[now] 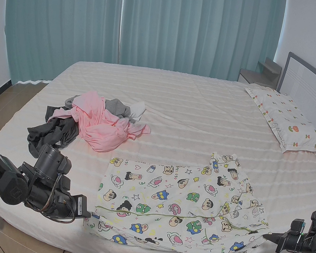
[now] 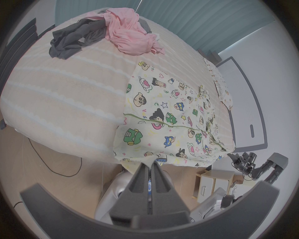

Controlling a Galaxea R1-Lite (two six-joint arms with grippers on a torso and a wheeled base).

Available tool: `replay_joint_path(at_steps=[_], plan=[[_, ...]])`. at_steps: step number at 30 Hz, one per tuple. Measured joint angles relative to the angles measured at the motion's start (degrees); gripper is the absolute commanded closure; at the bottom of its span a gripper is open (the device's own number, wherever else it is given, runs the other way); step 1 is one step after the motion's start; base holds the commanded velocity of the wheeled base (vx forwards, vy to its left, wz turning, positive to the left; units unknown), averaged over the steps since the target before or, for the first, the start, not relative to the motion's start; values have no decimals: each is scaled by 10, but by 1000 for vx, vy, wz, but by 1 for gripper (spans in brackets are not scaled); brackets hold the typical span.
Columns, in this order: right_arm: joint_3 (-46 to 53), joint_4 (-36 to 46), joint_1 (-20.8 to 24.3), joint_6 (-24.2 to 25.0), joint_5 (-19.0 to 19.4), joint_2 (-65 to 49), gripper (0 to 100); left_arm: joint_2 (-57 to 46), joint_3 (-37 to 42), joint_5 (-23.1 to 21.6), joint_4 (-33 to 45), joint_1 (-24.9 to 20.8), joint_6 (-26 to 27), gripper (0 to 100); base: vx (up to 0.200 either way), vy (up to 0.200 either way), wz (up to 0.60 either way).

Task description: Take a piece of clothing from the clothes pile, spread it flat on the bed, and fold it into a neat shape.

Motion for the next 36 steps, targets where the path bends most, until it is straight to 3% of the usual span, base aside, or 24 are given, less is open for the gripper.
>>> replay_joint_path(at_steps=[5,12,25,36], plan=[[-15,1,15,32,-7,-5,100,19,0,5,-13,3,0,100,0,0,0],[-59,1,45,115,-32,-12,100,51,-3,9,-84,7,-26,100,0,0,0],[-104,7,73,168,-72,-21,100,113,-31,65,-197,13,-107,100,0,0,0],[-150,8,100,218,-113,-11,100,166,-62,87,-217,12,-114,100,0,0,0]])
